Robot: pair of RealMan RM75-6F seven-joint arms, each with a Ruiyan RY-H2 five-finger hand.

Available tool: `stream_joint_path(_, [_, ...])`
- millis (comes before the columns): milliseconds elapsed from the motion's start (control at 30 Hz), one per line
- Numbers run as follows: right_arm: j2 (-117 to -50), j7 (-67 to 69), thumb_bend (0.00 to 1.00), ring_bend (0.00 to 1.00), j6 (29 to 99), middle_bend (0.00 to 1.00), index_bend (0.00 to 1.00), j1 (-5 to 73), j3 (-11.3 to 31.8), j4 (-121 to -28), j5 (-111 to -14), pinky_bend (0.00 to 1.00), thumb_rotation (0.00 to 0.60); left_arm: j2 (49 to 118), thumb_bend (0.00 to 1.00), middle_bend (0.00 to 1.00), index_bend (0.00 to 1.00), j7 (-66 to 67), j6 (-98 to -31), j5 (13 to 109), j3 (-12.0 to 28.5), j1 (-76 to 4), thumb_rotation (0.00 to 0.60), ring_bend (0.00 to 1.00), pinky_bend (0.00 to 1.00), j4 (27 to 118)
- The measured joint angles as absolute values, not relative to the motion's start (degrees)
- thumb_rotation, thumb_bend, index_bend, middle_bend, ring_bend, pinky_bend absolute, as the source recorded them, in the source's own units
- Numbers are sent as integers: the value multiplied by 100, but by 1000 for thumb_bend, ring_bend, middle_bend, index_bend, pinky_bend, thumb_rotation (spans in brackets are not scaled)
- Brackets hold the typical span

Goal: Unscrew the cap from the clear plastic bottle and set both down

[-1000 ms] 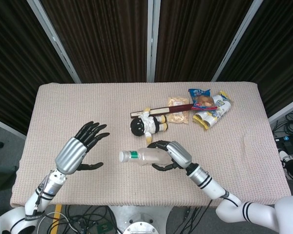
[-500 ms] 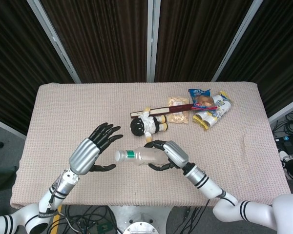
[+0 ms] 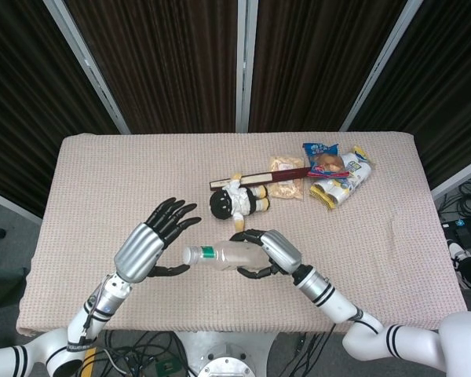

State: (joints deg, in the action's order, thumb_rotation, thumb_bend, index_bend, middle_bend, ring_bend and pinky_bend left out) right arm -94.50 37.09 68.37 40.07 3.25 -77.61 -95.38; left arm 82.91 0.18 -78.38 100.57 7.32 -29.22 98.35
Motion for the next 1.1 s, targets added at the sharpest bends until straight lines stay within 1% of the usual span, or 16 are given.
stream_joint_path(833, [-9446, 3681, 524, 350, 6629, 498, 573, 4115, 325, -7813, -9392, 478, 600, 8310, 111, 43, 141, 216, -8073, 10161, 684, -2997, 600, 17, 0, 9908])
stream_joint_path(1100, [-9378, 3711, 525, 354, 6772, 500, 577, 4038, 298, -7855, -9403, 484, 600, 8253, 111, 43, 141, 269, -8139, 10157, 616, -2940, 600, 17, 0, 9873])
